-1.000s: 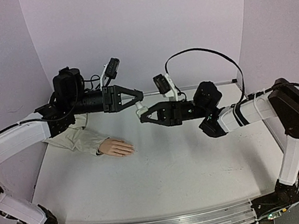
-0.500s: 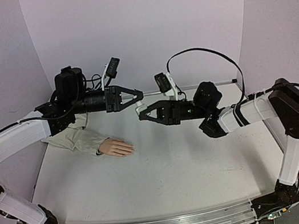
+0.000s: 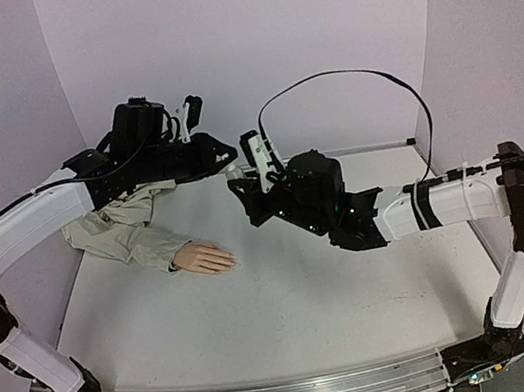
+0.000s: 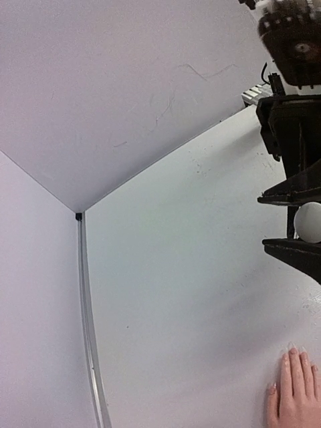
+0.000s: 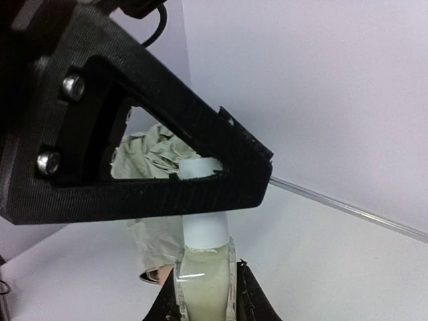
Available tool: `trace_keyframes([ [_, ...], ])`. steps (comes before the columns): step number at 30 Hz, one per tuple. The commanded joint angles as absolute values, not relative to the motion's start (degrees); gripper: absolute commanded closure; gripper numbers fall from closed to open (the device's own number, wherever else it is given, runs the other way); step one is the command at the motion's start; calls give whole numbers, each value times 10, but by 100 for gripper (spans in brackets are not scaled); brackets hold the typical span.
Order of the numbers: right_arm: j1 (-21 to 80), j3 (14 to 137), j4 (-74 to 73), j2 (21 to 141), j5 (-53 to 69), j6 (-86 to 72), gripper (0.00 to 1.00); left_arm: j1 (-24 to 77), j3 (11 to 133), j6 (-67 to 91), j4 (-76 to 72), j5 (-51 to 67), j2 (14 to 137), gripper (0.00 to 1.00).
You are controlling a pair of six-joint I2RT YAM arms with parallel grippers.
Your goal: Paint the nails
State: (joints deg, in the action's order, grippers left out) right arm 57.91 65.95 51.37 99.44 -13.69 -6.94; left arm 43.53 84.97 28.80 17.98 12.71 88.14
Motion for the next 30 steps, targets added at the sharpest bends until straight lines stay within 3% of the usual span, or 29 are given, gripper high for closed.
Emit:
trace_keyframes([
  [1,570,692,509,988,-320,23,100,438,899,309,254,74,880,100],
  [2,567,687,509,979,-270,22,100,437,901,303,245,89,877,91],
  [5,551,670,505,943,-86,8,100,436,892,281,206,170,863,41],
  [7,519,649,501,919,67,-46,100,431,875,278,167,236,849,19],
  [10,450,633,516,911,337,-116,100,420,840,278,105,313,824,2],
  [13,429,615,556,908,476,-154,100,416,812,276,51,367,814,1],
  [16,423,604,608,907,532,-203,100,416,799,295,-4,405,829,9],
  [23,419,600,649,894,506,-226,100,421,810,299,-39,462,856,38],
  [28,418,604,679,905,510,-249,100,431,787,285,-40,464,841,40],
  [30,418,602,690,904,507,-255,100,434,783,285,-40,461,841,47],
])
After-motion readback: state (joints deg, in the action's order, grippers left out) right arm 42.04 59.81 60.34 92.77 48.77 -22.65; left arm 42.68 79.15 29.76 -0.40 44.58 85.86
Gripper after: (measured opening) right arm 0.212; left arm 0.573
